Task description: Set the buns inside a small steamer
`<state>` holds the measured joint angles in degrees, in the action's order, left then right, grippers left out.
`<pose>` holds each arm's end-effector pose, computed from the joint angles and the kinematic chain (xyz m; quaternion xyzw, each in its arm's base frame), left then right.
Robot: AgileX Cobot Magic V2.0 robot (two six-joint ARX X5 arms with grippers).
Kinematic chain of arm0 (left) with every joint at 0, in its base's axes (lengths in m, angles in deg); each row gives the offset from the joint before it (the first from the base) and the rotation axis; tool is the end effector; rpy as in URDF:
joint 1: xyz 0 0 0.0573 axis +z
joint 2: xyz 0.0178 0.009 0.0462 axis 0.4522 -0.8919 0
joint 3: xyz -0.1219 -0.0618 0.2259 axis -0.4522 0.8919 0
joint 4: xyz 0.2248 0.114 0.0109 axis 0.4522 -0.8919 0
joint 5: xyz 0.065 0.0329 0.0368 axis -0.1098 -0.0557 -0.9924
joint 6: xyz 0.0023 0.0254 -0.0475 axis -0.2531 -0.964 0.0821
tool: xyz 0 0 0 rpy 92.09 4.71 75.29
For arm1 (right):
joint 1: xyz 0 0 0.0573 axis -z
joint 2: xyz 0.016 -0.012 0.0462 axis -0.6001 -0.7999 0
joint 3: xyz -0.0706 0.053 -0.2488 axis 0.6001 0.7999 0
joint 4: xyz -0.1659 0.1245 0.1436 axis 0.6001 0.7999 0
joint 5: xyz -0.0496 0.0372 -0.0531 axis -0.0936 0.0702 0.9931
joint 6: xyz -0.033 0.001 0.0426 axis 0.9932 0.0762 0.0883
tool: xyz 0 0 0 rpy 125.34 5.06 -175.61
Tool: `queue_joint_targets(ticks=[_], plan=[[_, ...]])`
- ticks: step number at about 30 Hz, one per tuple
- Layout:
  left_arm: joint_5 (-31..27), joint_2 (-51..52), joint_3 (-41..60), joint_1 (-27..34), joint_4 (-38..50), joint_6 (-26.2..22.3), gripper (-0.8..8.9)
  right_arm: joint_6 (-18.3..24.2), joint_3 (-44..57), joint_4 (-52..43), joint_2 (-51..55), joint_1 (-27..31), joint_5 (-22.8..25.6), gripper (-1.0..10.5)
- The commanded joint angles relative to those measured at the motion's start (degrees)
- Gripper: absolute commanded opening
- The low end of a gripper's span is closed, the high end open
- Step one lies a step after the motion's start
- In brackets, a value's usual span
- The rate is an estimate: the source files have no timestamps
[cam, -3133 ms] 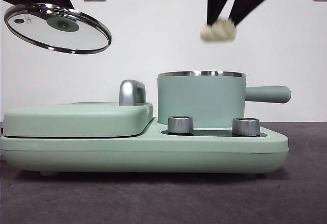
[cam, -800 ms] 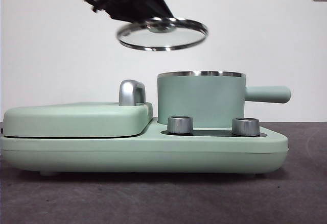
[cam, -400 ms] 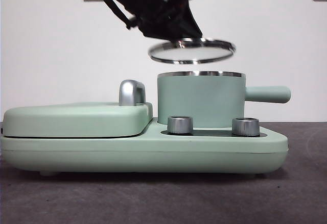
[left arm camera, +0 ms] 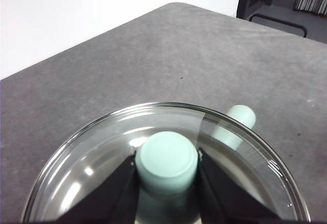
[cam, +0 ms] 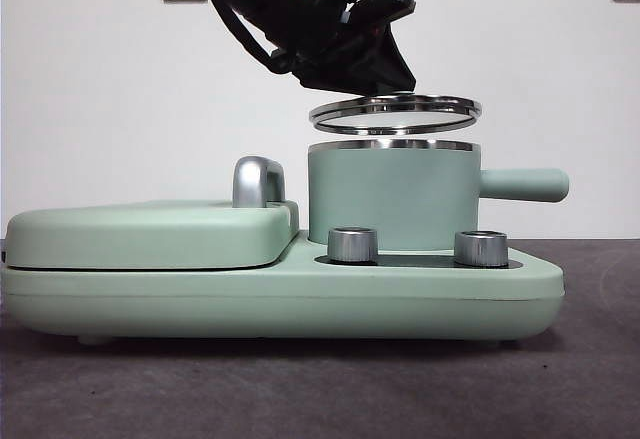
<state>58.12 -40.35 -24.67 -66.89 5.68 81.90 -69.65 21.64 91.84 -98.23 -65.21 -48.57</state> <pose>0.3030 -0.2608 0.2783 0.0768 0.1254 -0.4232 0.8940 0.0877 0.0516 0.2941 0.0466 0.2395 0.2795 0.9286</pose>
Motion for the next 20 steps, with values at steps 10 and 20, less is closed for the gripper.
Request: queue_joint_targets(ticks=[10, 20], plan=[[-1.4, -2.1, -2.1, -0.6, 1.5, -1.7, 0.14, -0.1, -0.3, -0.6, -0.2, -0.3, 0.1, 3.8], [-1.4, -3.0, -2.1, -0.9, 1.0, -1.5, 0.14, 0.6, -0.3, -0.6, -0.2, -0.3, 0.2, 3.8]])
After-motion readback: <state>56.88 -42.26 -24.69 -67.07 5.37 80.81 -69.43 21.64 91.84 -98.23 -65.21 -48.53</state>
